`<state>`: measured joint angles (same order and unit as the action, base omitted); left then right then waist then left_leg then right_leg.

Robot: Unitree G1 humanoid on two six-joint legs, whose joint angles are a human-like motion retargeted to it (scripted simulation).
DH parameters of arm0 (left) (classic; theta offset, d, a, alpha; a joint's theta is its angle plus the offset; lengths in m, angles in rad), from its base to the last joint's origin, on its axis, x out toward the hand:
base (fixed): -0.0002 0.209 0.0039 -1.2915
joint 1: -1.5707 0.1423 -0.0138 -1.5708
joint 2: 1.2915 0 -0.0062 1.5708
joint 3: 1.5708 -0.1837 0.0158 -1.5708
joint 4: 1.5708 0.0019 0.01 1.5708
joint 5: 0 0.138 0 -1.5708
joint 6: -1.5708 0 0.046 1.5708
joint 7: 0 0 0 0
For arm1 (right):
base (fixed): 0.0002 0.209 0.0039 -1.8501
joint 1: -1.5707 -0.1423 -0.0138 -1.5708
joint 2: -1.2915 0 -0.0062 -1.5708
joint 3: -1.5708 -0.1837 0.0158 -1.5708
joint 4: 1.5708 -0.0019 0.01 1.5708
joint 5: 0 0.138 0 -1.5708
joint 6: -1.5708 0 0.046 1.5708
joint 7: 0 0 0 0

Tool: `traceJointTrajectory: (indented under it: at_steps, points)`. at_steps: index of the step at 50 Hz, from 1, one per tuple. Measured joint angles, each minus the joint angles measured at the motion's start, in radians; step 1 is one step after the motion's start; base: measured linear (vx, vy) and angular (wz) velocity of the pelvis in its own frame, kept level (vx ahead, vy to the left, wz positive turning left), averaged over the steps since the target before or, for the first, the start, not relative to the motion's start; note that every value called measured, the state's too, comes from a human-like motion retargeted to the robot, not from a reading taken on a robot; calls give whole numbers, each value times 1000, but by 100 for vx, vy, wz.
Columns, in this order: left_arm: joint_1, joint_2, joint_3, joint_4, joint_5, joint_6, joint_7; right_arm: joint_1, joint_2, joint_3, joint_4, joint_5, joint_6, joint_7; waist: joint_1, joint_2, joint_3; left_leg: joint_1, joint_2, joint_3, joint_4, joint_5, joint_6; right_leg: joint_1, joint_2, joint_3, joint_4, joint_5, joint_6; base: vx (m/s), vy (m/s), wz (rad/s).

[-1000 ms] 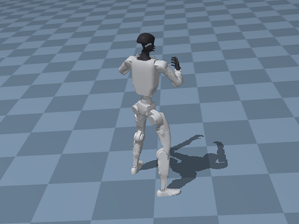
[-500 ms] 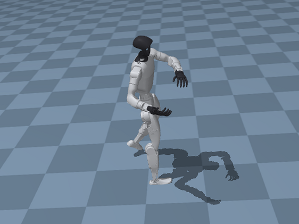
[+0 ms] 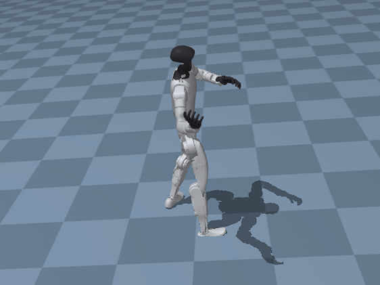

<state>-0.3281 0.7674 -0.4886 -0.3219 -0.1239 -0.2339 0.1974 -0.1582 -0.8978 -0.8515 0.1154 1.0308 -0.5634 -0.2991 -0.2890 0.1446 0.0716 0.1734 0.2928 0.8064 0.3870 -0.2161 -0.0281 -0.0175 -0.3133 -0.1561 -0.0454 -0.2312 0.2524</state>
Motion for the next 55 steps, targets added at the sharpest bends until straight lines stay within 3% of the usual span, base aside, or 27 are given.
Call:
traceJointTrajectory:
  at_steps: [5,9,13,16,20,22,25,27,28,30,33,38,42,46,50,55]
  points:
    - [316,6,308,-70,-165,4,-24,9,-42,-67,8,-132,9,-109,134,-75,-75,-94,45,-102,16,-82,-14,33,-2,-173,36,-12,9,-9,21,189]
    - [447,6,457,-51,-217,5,-42,19,-93,-72,-7,-254,8,-204,288,-199,-114,-191,44,-311,74,-127,-53,107,-27,-315,67,74,6,2,33,219]
    - [426,8,481,28,-211,48,-59,-64,-227,24,-77,-418,59,-301,481,-319,-92,-249,17,-498,106,-159,-94,185,-57,-462,170,144,-59,7,35,225]
    - [300,1,387,98,-170,81,-68,-250,-373,200,-101,-509,133,-317,654,-377,-36,-265,2,-624,103,-164,-121,197,-62,-455,317,165,-112,9,27,217]
    - [69,-16,190,196,-124,90,-70,-603,-618,648,94,-787,353,-225,870,-450,80,-274,-56,-791,53,-132,-147,149,-27,-252,495,184,-116,9,16,235]
    - [-46,-1,83,233,-69,87,-79,-753,-745,1000,258,-1035,467,-32,968,-490,146,-277,-90,-879,7,-104,-151,130,3,-173,548,205,-116,10,9,251]
    - [-181,19,-59,256,14,95,-111,-838,-851,1421,361,-1288,526,437,1103,-535,247,-280,-128,-1016,-76,-60,-132,113,38,-113,615,264,-139,10,6,261]
    - [-96,1,9,285,26,83,-92,-1431,-543,2057,586,-1336,546,545,1045,-518,220,-268,-149,-1118,-159,-17,-112,118,66,-78,639,325,-155,9,3,286]
    - [-48,-46,73,289,30,76,-86,-1594,-440,2203,656,-1294,552,530,1012,-466,219,-266,-154,-1173,-197,2,-98,121,89,-55,643,357,-162,9,1,290]
    - [-8,-102,126,307,27,65,-74,-1638,-367,2166,684,-1194,548,426,1009,-390,240,-260,-161,-1272,-270,41,-77,131,142,15,640,416,-159,10,0,275]
    - [38,-96,201,350,31,72,-80,-1455,-296,1911,576,-1080,512,342,1017,-336,271,-248,-169,-1392,-361,98,-66,164,229,152,597,490,-118,13,-2,228]
    - [125,-9,356,408,-32,87,-134,-1277,-184,1874,343,-1271,510,472,1062,-316,294,-252,-201,-1500,-428,147,-67,209,317,396,524,553,-32,12,-2,131]
    - [203,30,512,433,-160,83,-176,-1173,-111,1796,193,-1157,506,564,1079,-294,290,-249,-203,-1532,-458,158,-108,242,354,503,484,569,9,9,-5,62]
    - [267,64,625,427,-231,72,-183,-1110,-102,1777,51,-1076,499,576,1062,-272,263,-245,-196,-1531,-474,158,-142,252,366,512,478,578,9,4,-4,22]
    - [292,62,638,411,-379,52,-154,-1073,-129,1774,-77,-1033,497,567,1014,-250,232,-246,-227,-1496,-474,173,-141,222,323,495,523,559,8,-7,15,-30]
    - [240,46,569,423,-568,15,-98,-918,-124,1719,-171,-768,487,481,954,-226,182,-231,-210,-1398,-460,159,-135,166,245,326,602,486,-96,-11,4,-106]
